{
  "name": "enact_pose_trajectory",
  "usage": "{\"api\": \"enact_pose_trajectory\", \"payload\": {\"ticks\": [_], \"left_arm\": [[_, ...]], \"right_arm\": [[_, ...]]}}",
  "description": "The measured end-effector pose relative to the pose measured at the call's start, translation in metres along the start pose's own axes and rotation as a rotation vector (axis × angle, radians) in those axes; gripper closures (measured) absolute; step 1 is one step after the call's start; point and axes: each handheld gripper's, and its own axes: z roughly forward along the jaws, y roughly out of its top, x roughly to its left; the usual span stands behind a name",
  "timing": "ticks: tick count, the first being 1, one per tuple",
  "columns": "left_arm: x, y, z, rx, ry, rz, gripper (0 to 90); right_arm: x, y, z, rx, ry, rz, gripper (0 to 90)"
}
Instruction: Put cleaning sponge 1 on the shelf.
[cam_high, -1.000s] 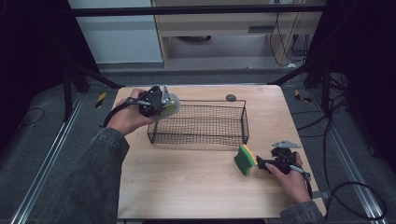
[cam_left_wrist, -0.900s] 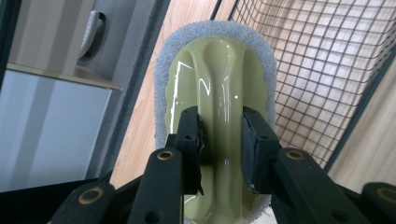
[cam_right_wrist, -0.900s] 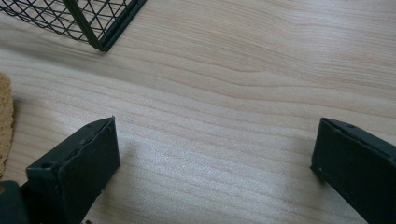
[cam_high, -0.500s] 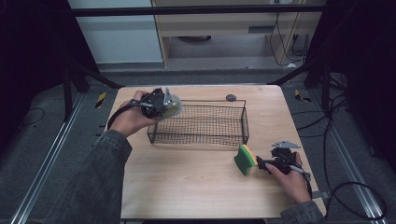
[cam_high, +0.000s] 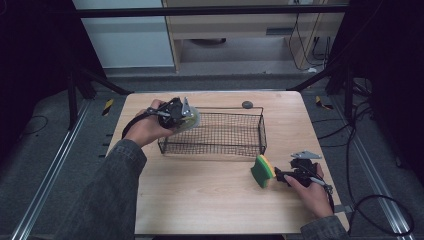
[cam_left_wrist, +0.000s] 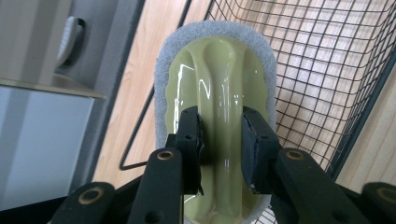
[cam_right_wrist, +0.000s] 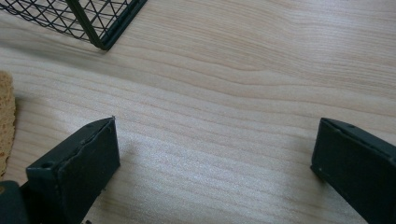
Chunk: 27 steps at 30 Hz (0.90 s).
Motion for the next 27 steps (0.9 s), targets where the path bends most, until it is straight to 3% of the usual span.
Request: {"api": "enact_pose_trajectory", "payload": {"ticks": [8, 27], "left_arm": [[-0.002, 0.002, 0.011, 0.014, -0.041, 0.007, 70.8], [-0.001, -0.002, 0.019, 0.031, -0.074, 0.009, 70.8]], "right_arm": [[0.000, 0.000, 0.000, 0.000, 0.000, -0.001, 1.1], [0.000, 0.000, 0.000, 0.001, 0.000, 0.000, 0.9]]}}
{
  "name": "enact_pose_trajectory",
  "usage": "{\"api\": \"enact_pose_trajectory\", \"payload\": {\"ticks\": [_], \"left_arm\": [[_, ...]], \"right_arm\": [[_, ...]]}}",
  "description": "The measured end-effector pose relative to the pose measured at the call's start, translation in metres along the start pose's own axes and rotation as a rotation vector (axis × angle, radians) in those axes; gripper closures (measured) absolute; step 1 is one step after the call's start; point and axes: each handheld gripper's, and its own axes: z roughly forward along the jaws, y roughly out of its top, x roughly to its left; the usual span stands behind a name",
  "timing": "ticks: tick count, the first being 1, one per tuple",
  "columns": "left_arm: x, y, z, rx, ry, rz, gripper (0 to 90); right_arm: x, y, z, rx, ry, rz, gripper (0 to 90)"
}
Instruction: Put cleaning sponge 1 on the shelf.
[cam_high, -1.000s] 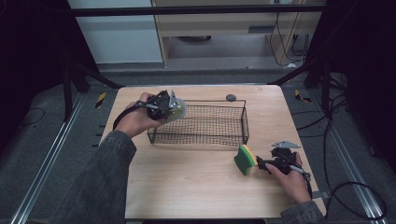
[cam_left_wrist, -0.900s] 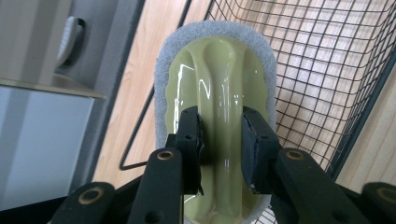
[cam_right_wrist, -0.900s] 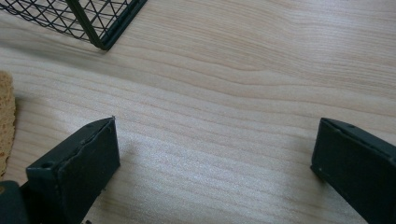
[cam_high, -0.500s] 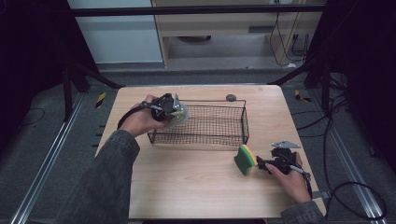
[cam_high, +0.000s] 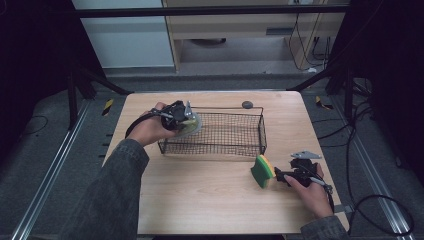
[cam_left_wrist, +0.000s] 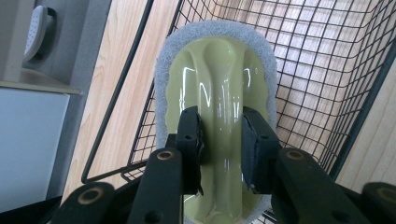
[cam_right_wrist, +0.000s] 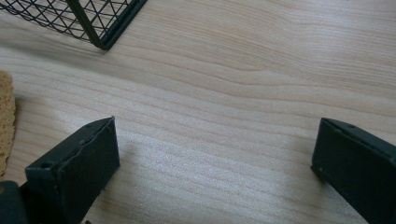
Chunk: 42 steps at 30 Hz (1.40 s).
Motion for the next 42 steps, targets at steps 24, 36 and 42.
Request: {"api": "enact_pose_trajectory", "payload": {"ticks": [24, 36, 42], "left_arm": [[-0.001, -0.009, 0.015, 0.021, -0.042, -0.003, 70.8], [-0.002, -0.012, 0.029, 0.044, -0.069, -0.011, 70.7], [-0.002, -0.011, 0.034, 0.056, -0.080, -0.013, 70.7]], "right_arm": [[0.000, 0.000, 0.000, 0.000, 0.000, 0.000, 0.9], [0.000, 0.000, 0.000, 0.000, 0.000, 0.001, 0.9], [0.000, 0.000, 0.000, 0.000, 0.000, 0.000, 0.9]]}}
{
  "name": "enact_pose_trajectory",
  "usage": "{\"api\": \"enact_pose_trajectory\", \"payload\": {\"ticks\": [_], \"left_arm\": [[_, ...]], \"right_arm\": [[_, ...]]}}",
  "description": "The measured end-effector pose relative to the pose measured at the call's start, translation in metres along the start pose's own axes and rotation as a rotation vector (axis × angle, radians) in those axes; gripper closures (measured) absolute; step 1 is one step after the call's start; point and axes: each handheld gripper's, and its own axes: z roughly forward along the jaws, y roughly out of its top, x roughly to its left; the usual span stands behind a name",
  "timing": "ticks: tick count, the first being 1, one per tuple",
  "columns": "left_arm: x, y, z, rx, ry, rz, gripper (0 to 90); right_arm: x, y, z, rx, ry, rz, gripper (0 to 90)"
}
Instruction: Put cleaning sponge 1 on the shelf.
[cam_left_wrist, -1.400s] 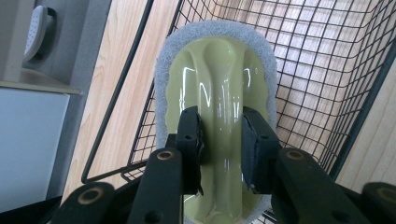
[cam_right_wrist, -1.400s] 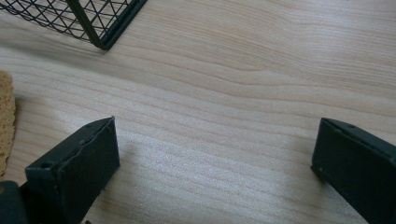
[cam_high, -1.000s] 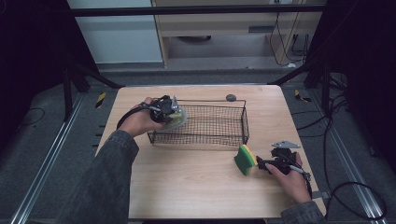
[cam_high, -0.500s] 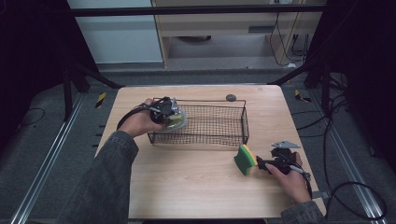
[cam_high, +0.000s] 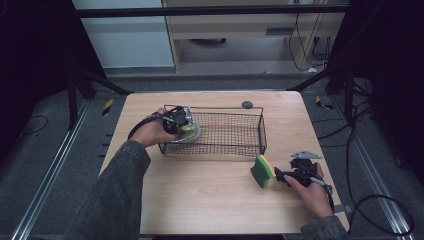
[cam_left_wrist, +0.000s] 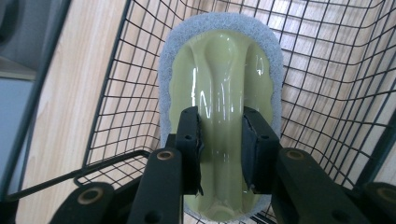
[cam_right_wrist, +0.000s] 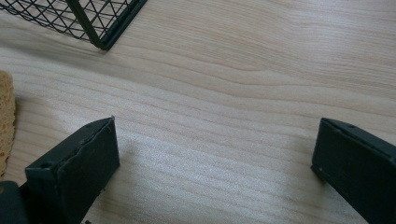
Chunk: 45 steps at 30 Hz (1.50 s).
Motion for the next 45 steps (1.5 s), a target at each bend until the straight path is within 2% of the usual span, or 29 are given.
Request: {"api": "enact_pose_trajectory", "payload": {"ticks": [3, 4, 9, 15, 30, 34, 39, 40, 41, 45], "left_arm": [[0.000, 0.000, 0.004, 0.008, -0.009, -0.001, 70.7], [0.000, 0.000, 0.006, 0.011, -0.019, -0.013, 70.6], [-0.001, 0.001, 0.010, 0.022, -0.024, -0.007, 70.5], [0.000, -0.001, 0.014, 0.046, -0.032, -0.024, 70.4], [-0.002, 0.002, 0.015, 0.045, -0.046, -0.025, 68.7], [-0.002, 0.003, 0.012, 0.023, -0.051, -0.034, 67.4], [-0.003, 0.003, 0.006, -0.002, -0.036, -0.043, 63.1], [-0.004, 0.003, 0.004, -0.015, -0.040, -0.059, 63.1], [-0.004, 0.003, 0.002, -0.027, -0.035, -0.052, 62.4], [-0.004, 0.003, -0.007, -0.061, -0.010, -0.066, 57.8]], "right_arm": [[0.000, 0.000, 0.000, 0.000, 0.000, 0.000, 0.9], [0.000, 0.000, 0.000, 0.000, 0.000, 0.000, 0.9], [0.000, 0.000, 0.000, 0.000, 0.000, 0.000, 0.9], [0.000, 0.000, 0.000, 0.000, 0.000, -0.001, 0.9], [0.000, 0.000, 0.000, 0.000, 0.000, 0.000, 0.9], [0.000, 0.000, 0.000, 0.000, 0.000, 0.000, 0.9], [0.000, 0.000, 0.000, 0.000, 0.000, 0.000, 0.9], [0.000, 0.000, 0.000, 0.000, 0.000, 0.000, 0.8], [0.000, 0.000, 0.000, 0.002, 0.003, 0.005, 0.9], [0.000, 0.000, 0.000, 0.000, 0.002, 0.002, 0.9]]}}
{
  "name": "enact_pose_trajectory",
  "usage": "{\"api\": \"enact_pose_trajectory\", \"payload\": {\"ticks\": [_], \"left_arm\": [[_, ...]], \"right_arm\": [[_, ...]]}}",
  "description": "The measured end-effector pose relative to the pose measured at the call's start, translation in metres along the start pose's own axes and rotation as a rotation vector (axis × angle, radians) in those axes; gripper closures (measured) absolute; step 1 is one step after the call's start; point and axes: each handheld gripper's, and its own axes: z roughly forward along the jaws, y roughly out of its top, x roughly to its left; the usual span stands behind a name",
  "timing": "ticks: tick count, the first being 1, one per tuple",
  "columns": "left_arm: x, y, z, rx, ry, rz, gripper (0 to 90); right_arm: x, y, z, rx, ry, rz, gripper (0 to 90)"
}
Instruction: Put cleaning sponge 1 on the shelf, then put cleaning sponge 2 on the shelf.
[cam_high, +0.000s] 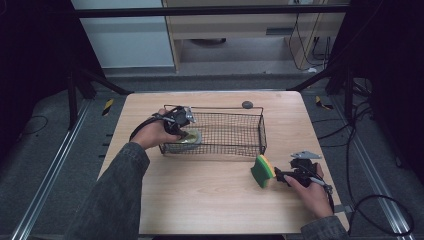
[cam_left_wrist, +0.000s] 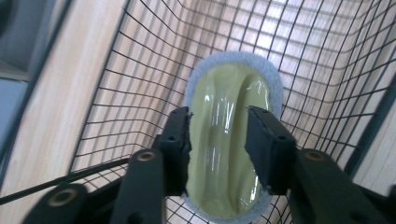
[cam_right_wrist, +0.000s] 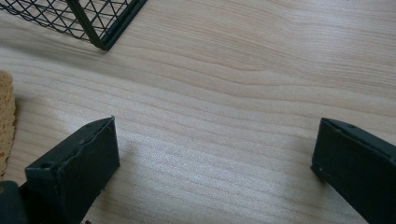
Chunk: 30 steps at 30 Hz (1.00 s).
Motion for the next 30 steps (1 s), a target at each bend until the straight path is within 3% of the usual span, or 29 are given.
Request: {"api": "enact_pose_trajectory", "payload": {"ticks": [6, 11, 12, 14, 19, 24, 27, 30], "left_arm": [[0.002, -0.001, -0.017, -0.053, 0.059, -0.046, 48.0], [-0.002, -0.002, -0.026, -0.071, 0.112, -0.082, 25.8], [-0.002, -0.002, -0.027, -0.073, 0.119, -0.087, 18.4], [-0.003, -0.003, -0.029, -0.088, 0.121, -0.109, 12.1], [-0.004, -0.006, -0.036, -0.141, 0.100, -0.162, 7.6], [-0.009, -0.010, -0.042, -0.163, 0.111, -0.174, 5.8], [-0.023, -0.017, -0.048, -0.189, 0.123, -0.177, 5.2], [-0.035, -0.025, -0.053, -0.226, 0.129, -0.217, 5.1]], "right_arm": [[0.000, 0.000, 0.000, -0.002, 0.000, 0.003, 0.9], [0.000, 0.000, 0.000, -0.001, 0.000, 0.003, 0.9], [0.000, 0.000, 0.000, -0.001, 0.000, 0.003, 0.9], [0.000, 0.000, 0.000, -0.001, 0.000, 0.003, 0.9], [0.000, 0.000, 0.000, -0.001, 0.000, 0.003, 0.8], [0.000, 0.000, 0.000, -0.001, 0.001, 0.003, 0.6], [0.000, 0.000, 0.000, 0.001, 0.003, 0.005, 0.5], [-0.001, 0.001, 0.001, -0.003, 0.005, 0.007, 0.7]]}}
